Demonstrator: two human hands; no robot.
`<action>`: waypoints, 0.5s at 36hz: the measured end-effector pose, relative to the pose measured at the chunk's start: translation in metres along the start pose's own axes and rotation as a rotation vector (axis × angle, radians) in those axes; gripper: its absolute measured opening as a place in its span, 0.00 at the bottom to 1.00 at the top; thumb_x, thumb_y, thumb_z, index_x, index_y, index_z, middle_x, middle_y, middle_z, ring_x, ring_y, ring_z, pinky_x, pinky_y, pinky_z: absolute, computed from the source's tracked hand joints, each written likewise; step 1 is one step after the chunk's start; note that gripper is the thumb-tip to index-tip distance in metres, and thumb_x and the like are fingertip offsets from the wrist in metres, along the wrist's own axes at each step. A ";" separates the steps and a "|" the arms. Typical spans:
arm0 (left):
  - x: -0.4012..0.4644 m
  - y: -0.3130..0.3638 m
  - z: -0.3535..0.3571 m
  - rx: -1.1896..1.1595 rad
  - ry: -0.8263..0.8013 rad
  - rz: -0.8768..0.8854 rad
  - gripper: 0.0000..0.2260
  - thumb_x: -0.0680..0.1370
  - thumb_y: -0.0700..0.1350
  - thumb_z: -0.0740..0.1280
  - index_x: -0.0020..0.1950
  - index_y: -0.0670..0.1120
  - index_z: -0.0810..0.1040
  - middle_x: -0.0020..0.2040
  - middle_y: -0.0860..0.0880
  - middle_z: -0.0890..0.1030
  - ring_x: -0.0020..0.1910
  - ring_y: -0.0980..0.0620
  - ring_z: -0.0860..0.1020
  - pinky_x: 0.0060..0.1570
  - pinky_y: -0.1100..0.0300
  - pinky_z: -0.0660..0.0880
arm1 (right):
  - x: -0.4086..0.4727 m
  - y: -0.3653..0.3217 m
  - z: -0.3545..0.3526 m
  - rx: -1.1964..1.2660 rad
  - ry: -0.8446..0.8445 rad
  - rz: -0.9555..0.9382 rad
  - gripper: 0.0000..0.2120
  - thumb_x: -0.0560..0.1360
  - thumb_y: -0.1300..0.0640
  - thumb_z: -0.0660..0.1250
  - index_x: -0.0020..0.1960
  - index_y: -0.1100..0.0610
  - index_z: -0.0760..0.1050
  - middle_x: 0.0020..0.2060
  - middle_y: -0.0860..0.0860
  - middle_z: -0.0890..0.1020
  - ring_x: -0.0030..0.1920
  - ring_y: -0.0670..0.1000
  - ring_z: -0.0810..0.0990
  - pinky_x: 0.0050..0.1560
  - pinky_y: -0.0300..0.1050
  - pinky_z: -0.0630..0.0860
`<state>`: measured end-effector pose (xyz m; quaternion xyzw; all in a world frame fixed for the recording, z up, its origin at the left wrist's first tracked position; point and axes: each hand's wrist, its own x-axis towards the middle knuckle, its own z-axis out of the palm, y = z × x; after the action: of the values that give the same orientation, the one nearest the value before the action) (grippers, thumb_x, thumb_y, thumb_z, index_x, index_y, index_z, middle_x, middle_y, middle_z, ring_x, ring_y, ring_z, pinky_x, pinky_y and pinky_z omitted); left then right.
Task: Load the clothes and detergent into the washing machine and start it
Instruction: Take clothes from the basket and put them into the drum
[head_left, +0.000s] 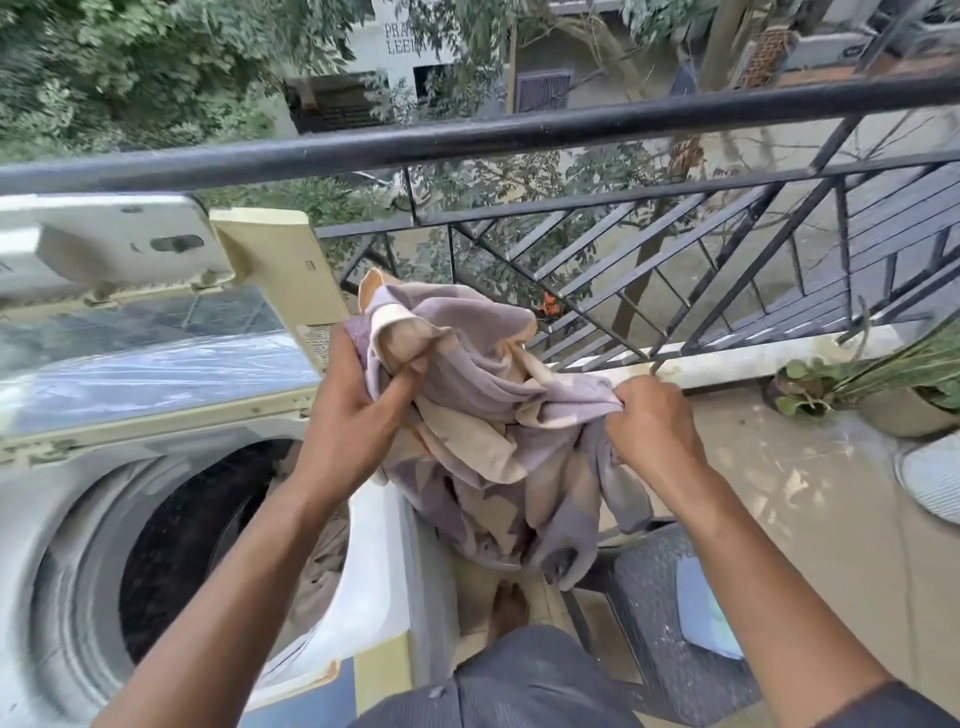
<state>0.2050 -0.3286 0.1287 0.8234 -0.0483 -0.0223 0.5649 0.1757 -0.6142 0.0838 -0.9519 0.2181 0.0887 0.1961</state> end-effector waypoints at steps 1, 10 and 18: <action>-0.002 -0.003 0.001 -0.008 -0.016 -0.030 0.18 0.83 0.51 0.70 0.69 0.52 0.68 0.53 0.73 0.78 0.55 0.70 0.78 0.54 0.65 0.79 | -0.003 -0.003 -0.008 -0.003 0.016 -0.022 0.08 0.71 0.67 0.65 0.35 0.59 0.72 0.43 0.65 0.83 0.48 0.66 0.81 0.41 0.47 0.69; -0.002 -0.004 0.006 0.150 -0.258 -0.011 0.37 0.66 0.64 0.81 0.67 0.59 0.65 0.63 0.59 0.77 0.61 0.66 0.77 0.55 0.60 0.76 | -0.023 -0.044 -0.054 0.343 0.131 -0.218 0.08 0.63 0.67 0.69 0.36 0.56 0.82 0.27 0.49 0.81 0.30 0.52 0.78 0.32 0.43 0.72; -0.002 0.005 0.028 0.314 -0.329 0.088 0.53 0.59 0.71 0.81 0.77 0.56 0.61 0.69 0.55 0.73 0.69 0.52 0.75 0.66 0.44 0.76 | -0.039 -0.087 -0.066 0.764 0.010 -0.406 0.04 0.64 0.61 0.73 0.37 0.54 0.80 0.31 0.50 0.84 0.31 0.47 0.79 0.32 0.47 0.76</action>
<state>0.1999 -0.3563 0.1228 0.8835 -0.1785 -0.1237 0.4150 0.1857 -0.5548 0.1826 -0.8350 0.0444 -0.0434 0.5467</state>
